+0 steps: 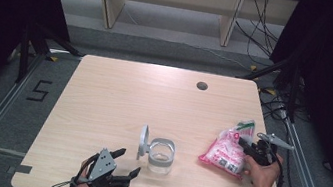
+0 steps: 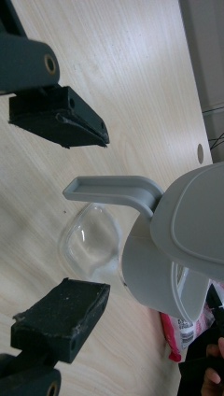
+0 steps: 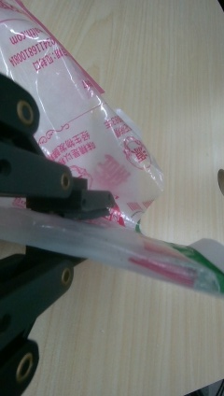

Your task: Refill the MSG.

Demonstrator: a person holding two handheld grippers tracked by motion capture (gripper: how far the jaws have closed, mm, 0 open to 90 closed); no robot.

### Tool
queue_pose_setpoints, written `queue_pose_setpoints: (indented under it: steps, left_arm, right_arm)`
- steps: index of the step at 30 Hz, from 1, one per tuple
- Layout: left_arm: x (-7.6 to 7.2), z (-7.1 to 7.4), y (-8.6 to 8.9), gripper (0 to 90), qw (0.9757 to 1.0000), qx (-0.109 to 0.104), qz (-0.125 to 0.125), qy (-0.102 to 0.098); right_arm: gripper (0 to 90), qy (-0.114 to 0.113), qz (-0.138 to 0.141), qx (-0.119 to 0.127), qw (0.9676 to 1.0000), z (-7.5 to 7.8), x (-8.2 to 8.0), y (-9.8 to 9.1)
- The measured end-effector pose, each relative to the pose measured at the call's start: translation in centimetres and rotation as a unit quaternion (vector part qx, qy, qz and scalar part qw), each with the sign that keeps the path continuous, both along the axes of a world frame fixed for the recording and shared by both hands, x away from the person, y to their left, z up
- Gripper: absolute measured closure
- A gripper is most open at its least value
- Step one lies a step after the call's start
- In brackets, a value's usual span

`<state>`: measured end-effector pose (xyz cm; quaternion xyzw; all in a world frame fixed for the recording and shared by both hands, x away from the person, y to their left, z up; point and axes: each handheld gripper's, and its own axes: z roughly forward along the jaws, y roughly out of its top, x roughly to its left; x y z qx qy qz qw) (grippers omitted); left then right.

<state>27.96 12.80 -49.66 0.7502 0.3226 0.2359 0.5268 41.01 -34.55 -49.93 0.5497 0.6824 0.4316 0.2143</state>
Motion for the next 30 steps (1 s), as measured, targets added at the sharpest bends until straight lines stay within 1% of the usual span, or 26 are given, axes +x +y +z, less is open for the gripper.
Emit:
queue_pose_setpoints:
  steps: [1,2,3,4,5,6,7,8,10,11,12,14,15,16,17,18,19,20,21,22,23,24,25,28,29,30]
  left_arm:
    - [-0.1,0.0,-0.1,22.6,1.0,-0.005,0.004,0.005]
    - [-0.1,0.0,-0.1,22.5,1.0,-0.005,0.003,0.004]
    - [-0.1,0.0,0.0,22.6,1.0,0.002,0.002,0.003]
    - [-0.1,0.0,0.0,22.6,1.0,0.002,0.002,0.003]
    - [0.0,0.0,0.0,22.6,1.0,-0.001,-0.001,0.0]
    - [-0.1,0.0,0.0,22.6,1.0,-0.003,0.002,0.003]
    - [-0.2,-0.1,-0.1,22.6,0.9999,-0.012,0.006,0.008]
    - [-0.2,0.0,0.0,22.6,0.9999,-0.004,0.007,0.008]
    - [-0.1,0.1,0.1,22.6,1.0,0.004,0.002,-0.001]
    - [-0.1,0.1,0.1,22.6,1.0,-0.003,0.001,-0.004]
    - [-0.1,0.1,0.2,22.6,1.0,-0.002,0.0,-0.004]
    - [-0.2,0.1,0.2,22.6,1.0,0.001,-0.001,-0.001]
    - [-0.3,0.1,0.2,22.7,1.0,-0.003,0.002,0.003]
    - [-0.3,0.1,0.3,22.7,1.0,0.002,0.002,0.002]
    - [-0.3,0.2,0.3,22.7,1.0,0.001,0.0,-0.002]
    - [-0.3,0.1,0.2,22.7,1.0,-0.008,0.001,0.001]
    - [-0.3,0.2,0.3,22.7,1.0,-0.002,-0.001,-0.003]
    - [-0.4,0.2,0.2,22.7,1.0,-0.006,0.0,0.002]
    - [-0.4,0.1,0.2,22.7,1.0,-0.007,0.0,0.005]
    - [-0.4,0.1,0.1,22.7,0.9999,-0.009,-0.001,0.007]
    - [-0.4,0.2,0.2,22.7,1.0,-0.002,-0.007,0.001]
    - [-0.3,0.2,0.2,22.7,0.9999,0.002,-0.011,-0.003]
    - [-0.5,0.1,0.0,22.7,0.9999,-0.008,-0.003,0.008]
    - [-0.5,0.2,0.1,22.7,1.0,-0.005,-0.006,0.006]
    - [-0.5,0.1,0.1,22.7,0.9999,-0.009,-0.005,0.005]
    - [-0.5,0.2,0.1,22.8,1.0,-0.007,-0.004,0.005]
  right_arm:
    - [85.6,0.0,0.001,0.0,1.0,0.0,0.0,0.0]
    - [86.5,0.006,0.005,0.0,1.0,0.1,0.0,0.0]
    - [87.4,-0.001,0.003,-0.001,1.0,0.0,0.1,0.0]
    - [89.5,0.002,0.009,0.001,1.0,0.0,0.1,0.1]
    - [89.8,-0.001,0.013,0.008,0.9999,0.1,0.1,0.1]
    - [90.0,-0.003,0.01,0.003,0.9999,0.1,0.0,0.3]
    - [90.0,0.009,0.003,0.016,0.9998,0.2,-0.2,0.7]
    - [90.0,0.007,0.006,-0.002,1.0,0.3,-0.1,0.7]
    - [90.0,-0.012,0.022,-0.024,0.9994,0.5,0.0,0.6]
    - [90.0,-0.005,0.015,-0.014,0.9998,0.7,-0.3,1.0]
    - [90.0,-0.021,0.028,-0.032,0.9989,0.8,-0.1,0.8]
    - [90.0,-0.024,0.028,-0.033,0.9988,1.3,-0.4,1.1]
    - [90.0,-0.033,0.035,-0.042,0.998,1.5,-0.5,1.2]
    - [90.0,-0.042,0.039,-0.052,0.997,1.8,-0.6,1.3]
    - [90.0,-0.043,0.042,-0.048,0.9971,2.1,-0.9,1.5]
    - [90.0,-0.052,0.049,-0.049,0.9963,2.4,-1.1,1.6]
    - [90.0,-0.06,0.05,-0.049,0.9958,2.6,-1.3,1.7]
    - [90.0,-0.052,0.043,-0.032,0.9972,2.9,-1.8,2.1]
    - [90.0,-0.063,0.044,-0.032,0.9965,3.1,-2.0,2.2]
    - [90.0,-0.062,0.047,-0.035,0.9964,3.3,-2.4,2.3]
    - [90.0,-0.078,0.06,-0.052,0.9938,3.5,-2.3,2.2]
    - [90.0,-0.081,0.062,-0.05,0.9936,3.7,-2.6,2.2]
    - [90.0,-0.084,0.059,-0.039,0.9939,3.8,-2.9,2.4]
    - [90.0,-0.088,0.061,-0.033,0.9937,4.4,-3.5,2.8]
    - [90.0,-0.098,0.071,-0.044,0.9917,4.6,-3.5,2.8]
    - [90.0,-0.101,0.075,-0.042,0.9912,4.8,-3.7,3.0]
